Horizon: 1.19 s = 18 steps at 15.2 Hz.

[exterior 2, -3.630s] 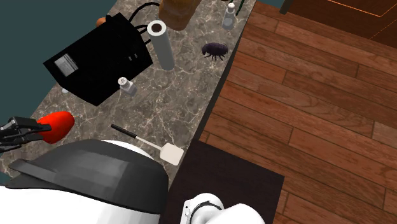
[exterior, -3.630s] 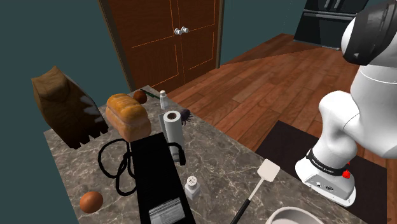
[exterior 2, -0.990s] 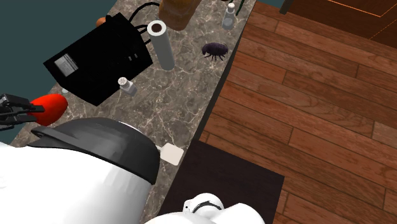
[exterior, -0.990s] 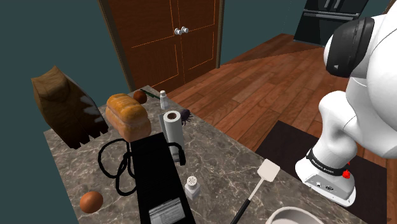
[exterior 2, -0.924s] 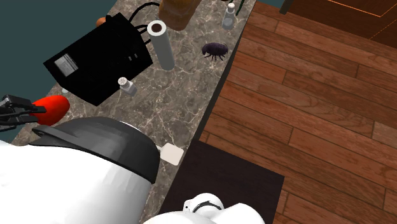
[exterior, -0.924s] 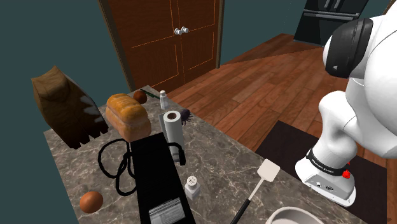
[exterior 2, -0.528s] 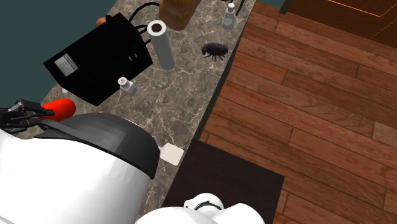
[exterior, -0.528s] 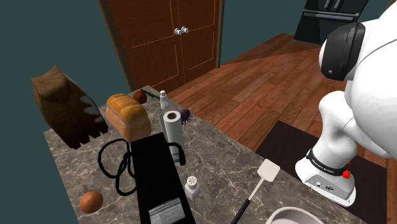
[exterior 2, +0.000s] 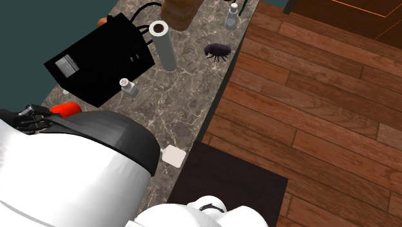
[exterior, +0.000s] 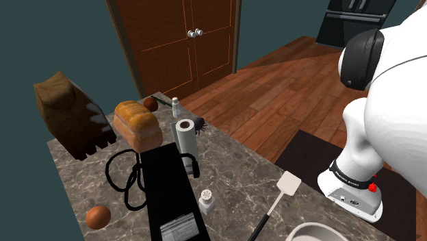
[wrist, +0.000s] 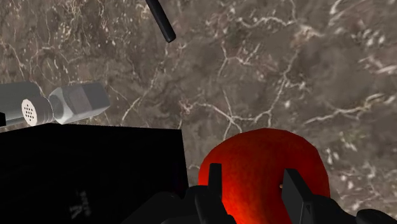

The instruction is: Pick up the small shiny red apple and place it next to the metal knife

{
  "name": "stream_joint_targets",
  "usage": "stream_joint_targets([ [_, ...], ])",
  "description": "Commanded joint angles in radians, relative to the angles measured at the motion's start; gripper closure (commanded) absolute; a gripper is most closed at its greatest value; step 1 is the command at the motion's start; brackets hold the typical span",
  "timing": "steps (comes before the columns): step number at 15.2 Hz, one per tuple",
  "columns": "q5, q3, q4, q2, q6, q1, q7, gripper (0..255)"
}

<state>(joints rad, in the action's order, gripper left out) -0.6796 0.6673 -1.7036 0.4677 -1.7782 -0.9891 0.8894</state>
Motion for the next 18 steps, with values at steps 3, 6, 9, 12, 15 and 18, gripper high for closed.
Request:
stream_joint_targets([
  [3,0.0,0.0,-0.001,0.0,-0.001,0.0,0.0,255],
  [6,0.0,0.0,-0.001,0.0,-0.001,0.0,0.0,0],
  [9,0.0,0.0,-0.001,0.0,-0.001,0.0,0.0,0],
  [12,0.016,0.011,0.049,-0.008,0.055,-0.018,-0.011,0],
  [15,0.027,0.019,0.099,-0.012,0.108,-0.037,-0.021,0],
  [18,0.028,0.019,0.099,-0.012,0.108,-0.037,-0.021,0],
])
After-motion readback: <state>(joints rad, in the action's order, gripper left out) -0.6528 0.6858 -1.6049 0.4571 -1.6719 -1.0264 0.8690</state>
